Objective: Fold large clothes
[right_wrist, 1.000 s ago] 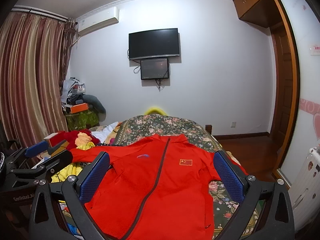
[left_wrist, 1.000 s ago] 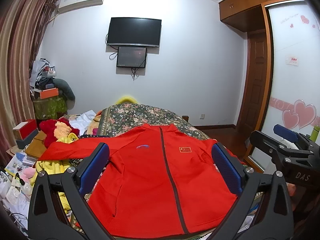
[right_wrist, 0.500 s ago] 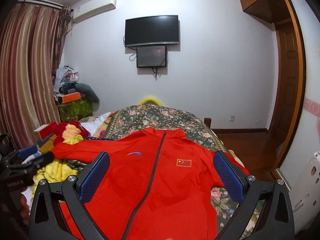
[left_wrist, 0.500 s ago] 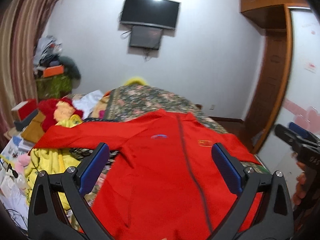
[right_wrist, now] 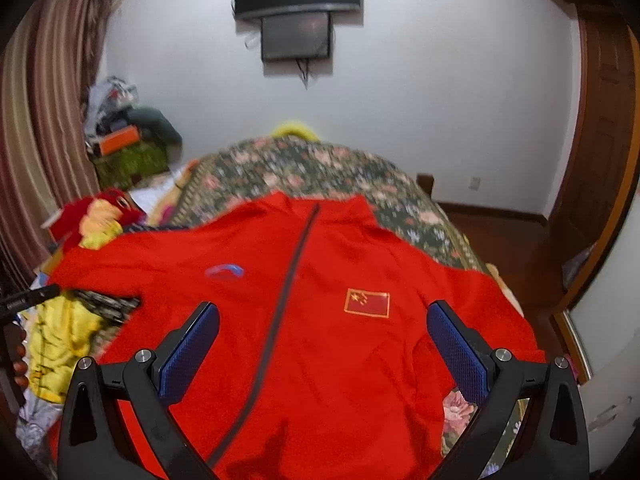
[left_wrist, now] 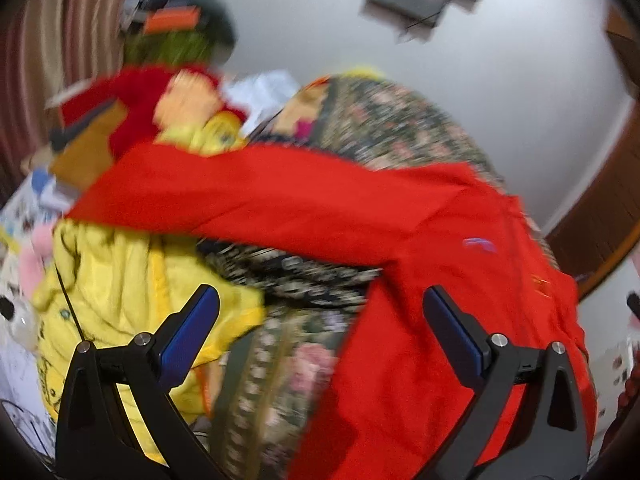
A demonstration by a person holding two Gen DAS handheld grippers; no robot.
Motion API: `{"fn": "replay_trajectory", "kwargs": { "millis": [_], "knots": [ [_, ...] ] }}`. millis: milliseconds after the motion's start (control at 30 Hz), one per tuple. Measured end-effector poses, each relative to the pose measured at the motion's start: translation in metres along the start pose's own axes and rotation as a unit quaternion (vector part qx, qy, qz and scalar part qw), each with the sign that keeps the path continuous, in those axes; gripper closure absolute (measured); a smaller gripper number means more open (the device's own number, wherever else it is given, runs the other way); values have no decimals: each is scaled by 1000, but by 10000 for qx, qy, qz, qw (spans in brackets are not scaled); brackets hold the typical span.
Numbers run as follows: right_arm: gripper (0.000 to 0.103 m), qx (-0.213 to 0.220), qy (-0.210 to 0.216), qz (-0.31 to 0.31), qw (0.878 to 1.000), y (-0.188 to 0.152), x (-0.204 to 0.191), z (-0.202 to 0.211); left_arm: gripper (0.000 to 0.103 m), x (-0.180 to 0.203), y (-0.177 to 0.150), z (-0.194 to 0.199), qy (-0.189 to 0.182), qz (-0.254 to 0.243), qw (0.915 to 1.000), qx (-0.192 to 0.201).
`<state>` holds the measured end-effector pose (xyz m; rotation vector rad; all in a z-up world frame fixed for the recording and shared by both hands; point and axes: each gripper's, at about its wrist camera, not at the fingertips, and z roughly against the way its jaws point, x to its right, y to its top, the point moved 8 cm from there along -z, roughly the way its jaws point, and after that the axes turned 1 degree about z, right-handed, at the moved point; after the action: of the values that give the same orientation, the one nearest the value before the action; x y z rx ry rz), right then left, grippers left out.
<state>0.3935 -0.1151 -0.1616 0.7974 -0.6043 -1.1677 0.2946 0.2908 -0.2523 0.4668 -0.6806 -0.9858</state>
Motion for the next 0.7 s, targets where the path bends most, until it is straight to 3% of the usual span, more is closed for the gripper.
{"fn": "replay_trajectory", "kwargs": {
  "millis": [200,500,567,700],
  "knots": [
    [0,-710,190,-306,9968,-25,11,-68,5,-61,8,-55,-194,930,9948,-372],
    [0,-1097,255,-251,9933,-52,3,-95,18,-131,42,-98,-2,1797,9837,-81],
    [0,-1118,247,-227,9932,-53,1,-94,25,-138,53,-98,149,1710,9851,44],
    [0,-1112,239,-241,9932,-52,2,-93,53,-148,76,-103,652,1432,9874,175]
  ]
}}
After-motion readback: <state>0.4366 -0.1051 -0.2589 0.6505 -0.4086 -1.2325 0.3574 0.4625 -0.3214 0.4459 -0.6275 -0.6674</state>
